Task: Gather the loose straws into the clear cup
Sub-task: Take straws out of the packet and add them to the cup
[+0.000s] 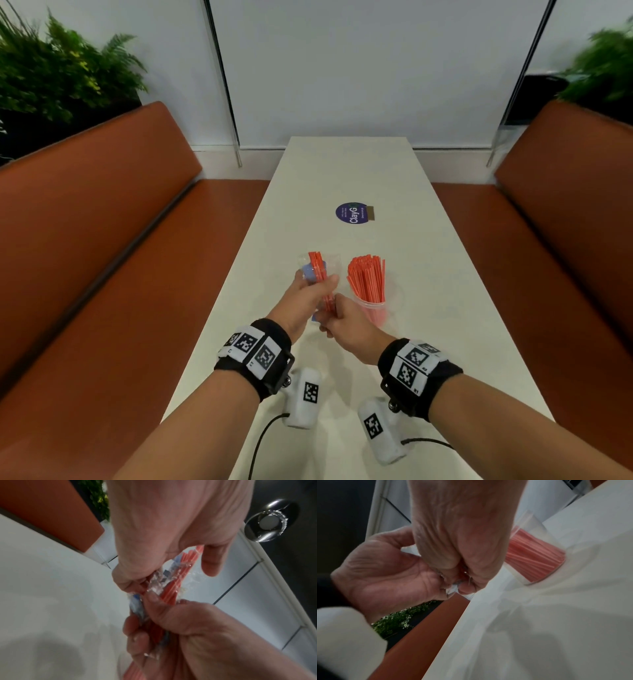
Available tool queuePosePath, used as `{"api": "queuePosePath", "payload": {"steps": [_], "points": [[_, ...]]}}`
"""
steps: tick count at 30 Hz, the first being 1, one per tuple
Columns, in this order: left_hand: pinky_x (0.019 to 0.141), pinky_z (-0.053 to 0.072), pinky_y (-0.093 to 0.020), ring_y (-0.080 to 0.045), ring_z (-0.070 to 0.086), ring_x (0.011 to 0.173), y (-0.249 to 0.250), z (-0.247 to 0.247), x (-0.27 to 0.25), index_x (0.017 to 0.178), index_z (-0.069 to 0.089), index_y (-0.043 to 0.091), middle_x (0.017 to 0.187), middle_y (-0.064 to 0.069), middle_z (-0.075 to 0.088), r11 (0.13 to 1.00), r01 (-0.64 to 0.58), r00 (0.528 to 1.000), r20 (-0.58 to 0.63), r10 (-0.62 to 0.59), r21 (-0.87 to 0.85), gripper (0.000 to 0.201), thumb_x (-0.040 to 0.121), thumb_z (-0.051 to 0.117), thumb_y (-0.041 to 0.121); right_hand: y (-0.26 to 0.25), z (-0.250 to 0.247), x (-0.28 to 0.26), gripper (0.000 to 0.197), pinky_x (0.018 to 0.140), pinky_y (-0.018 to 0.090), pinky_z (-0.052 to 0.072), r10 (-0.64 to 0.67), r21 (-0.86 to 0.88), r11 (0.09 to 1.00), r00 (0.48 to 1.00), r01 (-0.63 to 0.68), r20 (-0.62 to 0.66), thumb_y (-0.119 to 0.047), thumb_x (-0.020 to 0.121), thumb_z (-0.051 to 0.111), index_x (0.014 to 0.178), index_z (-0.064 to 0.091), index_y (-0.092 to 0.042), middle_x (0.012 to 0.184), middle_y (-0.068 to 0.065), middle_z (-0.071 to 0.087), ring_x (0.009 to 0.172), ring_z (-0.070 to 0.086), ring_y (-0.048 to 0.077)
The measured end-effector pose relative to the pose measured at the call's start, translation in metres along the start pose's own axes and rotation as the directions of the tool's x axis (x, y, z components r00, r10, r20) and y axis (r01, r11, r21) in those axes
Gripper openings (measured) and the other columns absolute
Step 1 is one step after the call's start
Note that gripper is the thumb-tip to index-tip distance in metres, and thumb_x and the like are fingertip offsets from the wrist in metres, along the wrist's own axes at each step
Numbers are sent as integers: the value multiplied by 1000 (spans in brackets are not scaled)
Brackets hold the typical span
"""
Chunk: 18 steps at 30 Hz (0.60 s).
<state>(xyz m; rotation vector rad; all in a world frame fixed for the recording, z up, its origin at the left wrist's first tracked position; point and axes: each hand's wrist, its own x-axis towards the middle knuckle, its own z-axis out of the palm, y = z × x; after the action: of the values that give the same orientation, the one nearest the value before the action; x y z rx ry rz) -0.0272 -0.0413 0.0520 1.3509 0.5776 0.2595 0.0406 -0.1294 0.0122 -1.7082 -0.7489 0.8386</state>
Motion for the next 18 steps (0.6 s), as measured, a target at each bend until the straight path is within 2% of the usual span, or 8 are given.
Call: {"api": "queuePosePath", "payload": {"steps": [1,3,6,9,12,14,16,18], "points": [[55,53,-16,-5,62,79,-1,6,-1,111,55,23,94,3,60,1000,-2,1000,12,2,4,14,98,53,18,2,-3,-3,5,63,20,44,-7,-32,999,1000,7,-1,-8,94,48,97,49,-11,80,-4,56,69,51,7],[65,51,-17,-5,62,89,-5,13,-2,103,56,29,96,6,61,1000,-3,1000,2,3,29,14,102,45,20,5,-9,-6,12,67,23,43,-6,-88,996,1000,5,-5,-8,91,51,88,47,-19,79,-5,55,71,51,6],[90,50,-29,-17,61,111,-13,21,-3,126,52,19,113,0,63,994,-4,1000,6,3,111,27,102,42,27,4,-15,-12,17,66,25,43,4,-107,994,1000,-2,15,1,87,49,89,49,-16,76,-2,52,70,49,9],[84,52,-30,-15,62,103,-22,28,-6,133,46,20,113,-3,63,983,-11,1000,21,7,185,31,103,40,27,-5,-21,-18,41,61,20,42,-23,-88,996,997,30,77,13,83,42,117,50,-8,76,-1,52,67,47,7],[78,51,-30,-22,63,106,-28,33,-9,130,52,12,112,-6,65,985,-4,1000,2,4,170,32,103,40,24,-10,-27,-24,50,66,20,46,-19,-84,996,990,31,140,16,83,43,127,45,-7,82,1,53,72,51,8],[86,52,-34,-24,63,111,-28,35,-11,123,59,10,115,-7,67,991,-9,1000,-21,12,134,29,103,41,20,-14,-32,-30,49,75,23,47,-13,-94,995,983,31,181,14,84,44,128,46,-7,90,6,55,80,54,13],[97,50,-37,-22,63,111,-25,38,-14,110,63,19,114,-6,67,993,-45,998,-33,49,110,24,103,41,14,-20,-40,-33,34,75,17,46,-33,-235,969,985,72,168,6,85,50,115,56,-9,90,3,57,80,56,13],[96,51,-37,-21,65,106,-21,39,-16,110,62,22,111,-6,68,987,-107,993,-43,112,119,25,103,40,11,-30,-50,-36,12,57,14,40,-127,-428,894,991,135,48,-8,83,56,78,62,-17,67,-3,55,59,50,8]]}}
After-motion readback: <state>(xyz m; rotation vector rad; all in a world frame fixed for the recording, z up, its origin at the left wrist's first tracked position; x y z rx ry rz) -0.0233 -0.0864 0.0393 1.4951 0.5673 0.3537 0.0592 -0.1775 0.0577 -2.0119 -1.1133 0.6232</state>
